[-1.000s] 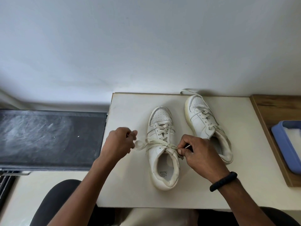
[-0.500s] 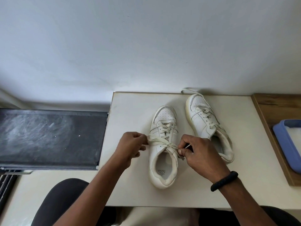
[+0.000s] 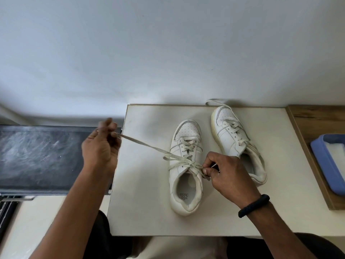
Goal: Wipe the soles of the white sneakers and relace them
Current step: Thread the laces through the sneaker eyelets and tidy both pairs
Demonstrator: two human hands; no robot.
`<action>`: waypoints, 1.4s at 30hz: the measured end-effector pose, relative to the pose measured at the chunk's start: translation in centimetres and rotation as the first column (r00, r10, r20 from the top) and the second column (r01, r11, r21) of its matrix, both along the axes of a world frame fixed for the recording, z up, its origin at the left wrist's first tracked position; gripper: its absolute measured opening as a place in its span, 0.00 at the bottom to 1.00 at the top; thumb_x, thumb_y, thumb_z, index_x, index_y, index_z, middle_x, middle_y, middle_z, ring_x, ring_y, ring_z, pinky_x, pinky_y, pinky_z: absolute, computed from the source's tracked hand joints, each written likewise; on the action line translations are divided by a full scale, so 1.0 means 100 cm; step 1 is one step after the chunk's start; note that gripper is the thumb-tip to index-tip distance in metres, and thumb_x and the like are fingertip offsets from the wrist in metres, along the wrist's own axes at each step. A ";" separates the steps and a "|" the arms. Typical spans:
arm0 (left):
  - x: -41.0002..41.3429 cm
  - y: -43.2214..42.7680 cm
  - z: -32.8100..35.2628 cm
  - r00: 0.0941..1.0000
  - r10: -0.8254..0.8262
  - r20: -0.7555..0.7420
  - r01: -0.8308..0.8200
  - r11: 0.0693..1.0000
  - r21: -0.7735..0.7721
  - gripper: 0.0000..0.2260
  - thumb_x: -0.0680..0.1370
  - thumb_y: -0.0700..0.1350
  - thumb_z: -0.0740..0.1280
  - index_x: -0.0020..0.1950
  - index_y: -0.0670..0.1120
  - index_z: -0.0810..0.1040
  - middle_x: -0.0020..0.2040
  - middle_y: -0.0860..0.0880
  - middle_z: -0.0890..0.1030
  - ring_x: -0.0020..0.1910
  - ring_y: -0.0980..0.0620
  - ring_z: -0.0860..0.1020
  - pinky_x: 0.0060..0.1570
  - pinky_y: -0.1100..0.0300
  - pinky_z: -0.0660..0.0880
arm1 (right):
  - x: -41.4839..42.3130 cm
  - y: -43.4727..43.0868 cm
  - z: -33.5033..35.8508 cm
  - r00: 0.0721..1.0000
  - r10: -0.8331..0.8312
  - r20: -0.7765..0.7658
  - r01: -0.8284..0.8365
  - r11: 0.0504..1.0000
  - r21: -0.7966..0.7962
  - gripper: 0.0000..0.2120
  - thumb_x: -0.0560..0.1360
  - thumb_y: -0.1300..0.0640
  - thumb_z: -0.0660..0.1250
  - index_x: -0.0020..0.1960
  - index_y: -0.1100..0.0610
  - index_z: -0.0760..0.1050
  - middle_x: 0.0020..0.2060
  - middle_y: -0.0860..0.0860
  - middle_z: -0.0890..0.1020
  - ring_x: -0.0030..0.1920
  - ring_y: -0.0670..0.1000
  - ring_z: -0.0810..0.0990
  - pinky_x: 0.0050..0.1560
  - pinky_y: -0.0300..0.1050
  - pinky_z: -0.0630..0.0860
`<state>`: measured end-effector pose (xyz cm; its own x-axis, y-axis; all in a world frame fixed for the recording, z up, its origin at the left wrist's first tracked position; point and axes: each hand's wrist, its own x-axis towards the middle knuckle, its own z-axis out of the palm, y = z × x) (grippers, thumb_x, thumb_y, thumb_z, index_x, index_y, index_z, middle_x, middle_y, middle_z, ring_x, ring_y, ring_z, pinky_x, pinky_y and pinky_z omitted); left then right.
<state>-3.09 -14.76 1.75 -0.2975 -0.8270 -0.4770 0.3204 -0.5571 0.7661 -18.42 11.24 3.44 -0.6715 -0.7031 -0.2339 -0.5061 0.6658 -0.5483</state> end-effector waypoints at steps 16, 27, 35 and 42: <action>-0.031 0.061 0.003 0.922 -0.382 0.069 0.387 0.897 -0.214 0.16 0.81 0.25 0.61 0.64 0.41 0.75 0.64 0.41 0.84 0.64 0.47 0.83 0.65 0.57 0.79 | 0.028 -0.015 0.001 0.976 -0.002 -0.218 -0.061 0.958 -0.281 0.15 0.77 0.51 0.67 0.63 0.51 0.77 0.60 0.47 0.80 0.61 0.49 0.78 0.60 0.50 0.77; -0.030 0.067 0.000 0.862 -0.444 0.243 0.492 0.849 -0.192 0.10 0.80 0.33 0.70 0.61 0.39 0.80 0.51 0.43 0.89 0.51 0.47 0.88 0.49 0.60 0.84 | 0.049 -0.028 -0.015 0.971 0.089 -0.222 -0.138 0.967 -0.215 0.04 0.75 0.53 0.68 0.46 0.50 0.82 0.62 0.46 0.79 0.65 0.51 0.75 0.57 0.55 0.77; -0.030 0.080 0.000 0.614 -0.444 0.653 0.776 0.491 -0.396 0.07 0.75 0.37 0.76 0.46 0.49 0.87 0.38 0.54 0.87 0.37 0.60 0.83 0.43 0.65 0.78 | 0.045 -0.019 -0.007 0.934 0.186 -0.304 -0.265 0.932 -0.245 0.12 0.75 0.51 0.63 0.46 0.48 0.85 0.56 0.39 0.84 0.62 0.49 0.78 0.56 0.53 0.77; -0.027 0.078 0.001 0.528 -0.336 0.780 0.847 0.277 -0.454 0.05 0.75 0.45 0.78 0.44 0.56 0.88 0.38 0.61 0.84 0.47 0.63 0.78 0.43 0.74 0.68 | 0.032 -0.003 0.001 0.978 0.055 -0.202 -0.134 0.905 -0.403 0.09 0.73 0.62 0.72 0.50 0.52 0.84 0.54 0.42 0.84 0.57 0.45 0.81 0.56 0.51 0.79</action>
